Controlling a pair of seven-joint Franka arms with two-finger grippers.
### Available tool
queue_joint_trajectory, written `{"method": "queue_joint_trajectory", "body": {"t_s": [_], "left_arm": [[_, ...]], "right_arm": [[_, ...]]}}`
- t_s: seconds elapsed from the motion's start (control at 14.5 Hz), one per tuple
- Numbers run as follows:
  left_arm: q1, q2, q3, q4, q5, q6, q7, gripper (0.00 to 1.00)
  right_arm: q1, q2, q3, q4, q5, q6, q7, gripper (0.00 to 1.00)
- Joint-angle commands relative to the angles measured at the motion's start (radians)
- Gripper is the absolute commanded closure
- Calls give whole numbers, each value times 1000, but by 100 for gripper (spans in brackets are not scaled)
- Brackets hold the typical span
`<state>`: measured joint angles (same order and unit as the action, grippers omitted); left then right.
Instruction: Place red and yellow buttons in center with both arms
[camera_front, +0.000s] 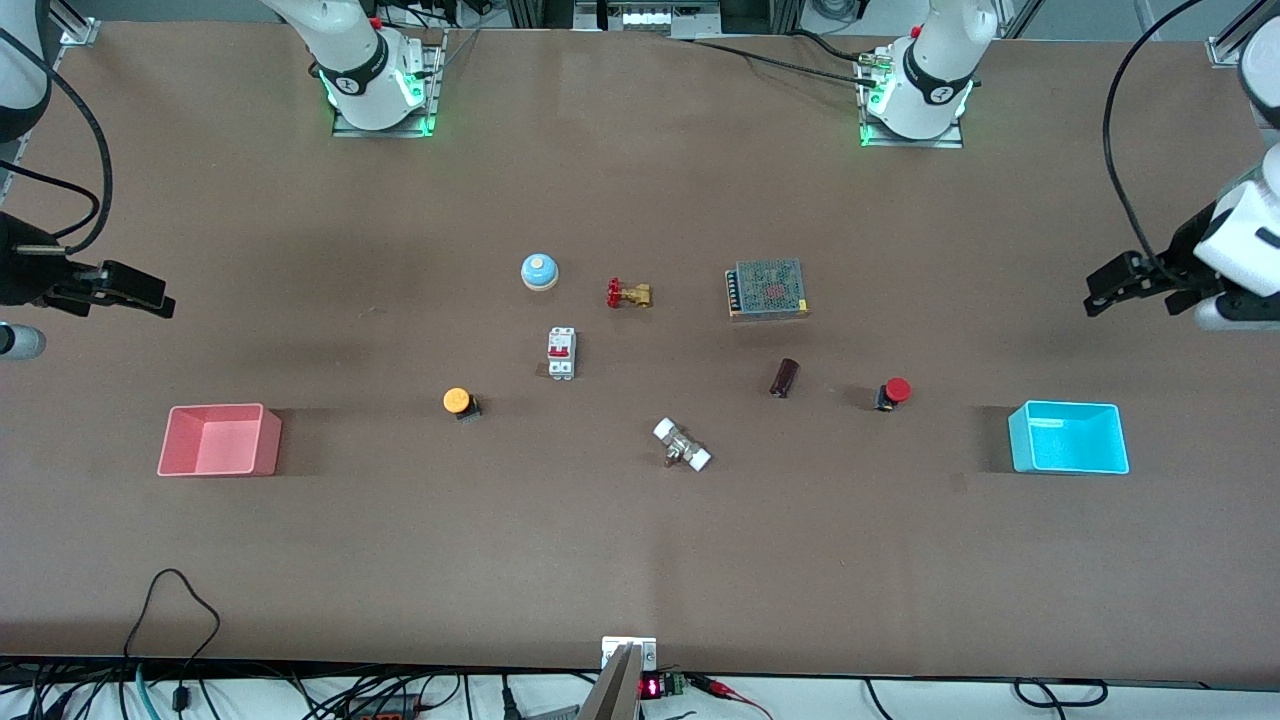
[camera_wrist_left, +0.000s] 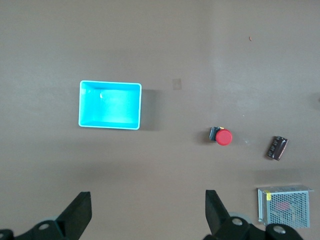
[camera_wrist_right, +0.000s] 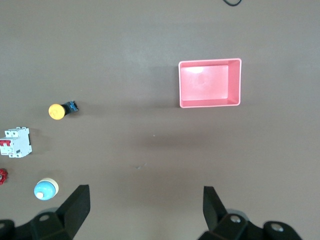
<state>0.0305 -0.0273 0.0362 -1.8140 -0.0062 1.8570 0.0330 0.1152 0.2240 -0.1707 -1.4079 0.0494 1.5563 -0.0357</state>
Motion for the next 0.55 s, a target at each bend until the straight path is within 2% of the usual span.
{"method": "queue_joint_trajectory", "body": {"t_s": [0.0,0.28,0.48], "left_arm": [[-23,-14,8,27,2,-45,25,0],[-9,0,-4,117,2,-99,54,0],[-4,-2,-12,130,2,-149,45,0]], "right_arm": [[-26,-74,26,-85,-17,2,10,0],[-28,-86,26,-88,-19,-2,5,0],[-29,-87,25,-86,-17,-4,2,0]]}}
